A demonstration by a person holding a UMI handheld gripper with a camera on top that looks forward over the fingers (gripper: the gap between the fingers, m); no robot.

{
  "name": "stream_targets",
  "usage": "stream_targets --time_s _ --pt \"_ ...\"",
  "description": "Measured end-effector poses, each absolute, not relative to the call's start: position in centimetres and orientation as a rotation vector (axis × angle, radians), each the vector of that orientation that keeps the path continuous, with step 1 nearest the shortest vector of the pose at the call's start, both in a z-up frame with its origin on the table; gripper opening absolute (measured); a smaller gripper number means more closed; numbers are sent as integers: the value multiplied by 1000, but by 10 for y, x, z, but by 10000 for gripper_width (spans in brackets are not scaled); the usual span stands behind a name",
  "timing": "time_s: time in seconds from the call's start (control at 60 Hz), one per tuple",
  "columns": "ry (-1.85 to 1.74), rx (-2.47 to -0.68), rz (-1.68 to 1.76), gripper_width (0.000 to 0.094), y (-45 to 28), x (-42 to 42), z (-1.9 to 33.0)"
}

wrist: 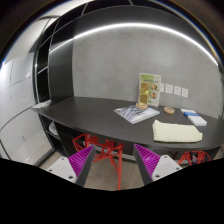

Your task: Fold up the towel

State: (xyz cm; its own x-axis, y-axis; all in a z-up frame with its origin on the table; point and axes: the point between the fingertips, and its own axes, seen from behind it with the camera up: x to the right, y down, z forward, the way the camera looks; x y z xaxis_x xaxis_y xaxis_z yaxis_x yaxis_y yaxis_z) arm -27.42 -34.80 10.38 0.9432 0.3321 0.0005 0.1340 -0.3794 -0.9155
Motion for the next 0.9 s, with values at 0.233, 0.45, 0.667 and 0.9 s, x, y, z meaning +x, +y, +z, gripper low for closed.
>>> stream_targets --time_s 0.233,0.45,0.667,0.9 --pt "-272 -1973 168 795 -301 -230 100" --pt "-221 -1993 142 782 -234 -177 78" --pt "-243 -1998 56 754 -142 -122 39" --pt "-349 -2025 6 322 -99 -107 -7"
